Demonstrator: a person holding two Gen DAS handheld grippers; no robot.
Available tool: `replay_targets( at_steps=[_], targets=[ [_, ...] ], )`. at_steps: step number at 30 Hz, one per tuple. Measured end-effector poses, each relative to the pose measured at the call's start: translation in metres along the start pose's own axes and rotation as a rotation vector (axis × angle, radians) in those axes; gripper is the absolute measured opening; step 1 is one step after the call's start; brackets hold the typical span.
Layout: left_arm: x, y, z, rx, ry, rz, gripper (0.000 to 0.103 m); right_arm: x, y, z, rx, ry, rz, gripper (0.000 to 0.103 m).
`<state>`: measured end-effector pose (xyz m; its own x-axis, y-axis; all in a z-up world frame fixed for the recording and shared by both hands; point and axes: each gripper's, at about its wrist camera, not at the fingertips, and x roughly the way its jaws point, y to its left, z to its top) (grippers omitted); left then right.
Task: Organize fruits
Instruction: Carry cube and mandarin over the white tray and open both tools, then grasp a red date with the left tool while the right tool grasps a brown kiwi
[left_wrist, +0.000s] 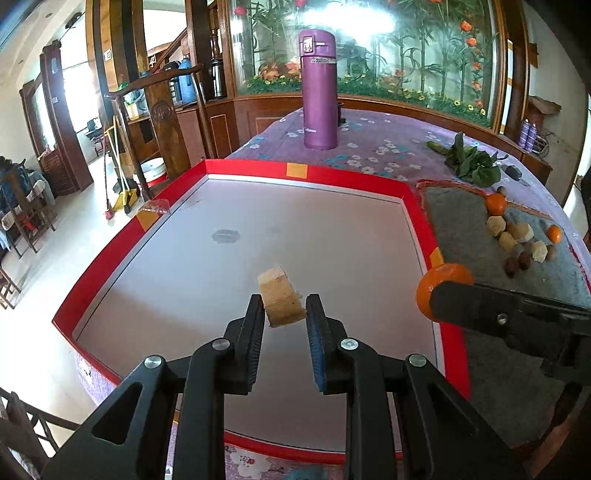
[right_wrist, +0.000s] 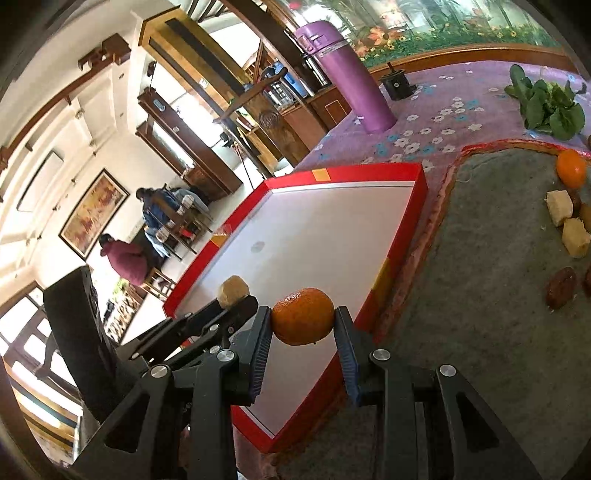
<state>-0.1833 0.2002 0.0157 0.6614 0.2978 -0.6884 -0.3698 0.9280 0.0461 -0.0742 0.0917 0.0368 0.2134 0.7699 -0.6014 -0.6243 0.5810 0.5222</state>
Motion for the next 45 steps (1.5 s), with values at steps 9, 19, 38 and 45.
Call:
replay_targets(
  at_steps=[9, 19, 38, 45],
  targets=[
    [0.001, 0.001, -0.001, -0.003, 0.008, 0.031, 0.021, -0.001, 0.002, 0.002, -0.009, 0.007, 0.006, 0.037],
    [-0.008, -0.001, 0.001, 0.01, -0.032, 0.086, 0.046, -0.017, -0.004, 0.003, -0.011, -0.027, -0.006, 0.038],
    [-0.037, -0.087, 0.02, 0.23, -0.126, -0.033, 0.082, -0.161, -0.141, -0.004, 0.227, -0.28, -0.273, 0.047],
    [-0.025, -0.139, 0.023, 0.348, -0.078, -0.093, 0.082, -0.177, -0.179, -0.006, 0.292, -0.255, -0.419, 0.047]
  ],
)
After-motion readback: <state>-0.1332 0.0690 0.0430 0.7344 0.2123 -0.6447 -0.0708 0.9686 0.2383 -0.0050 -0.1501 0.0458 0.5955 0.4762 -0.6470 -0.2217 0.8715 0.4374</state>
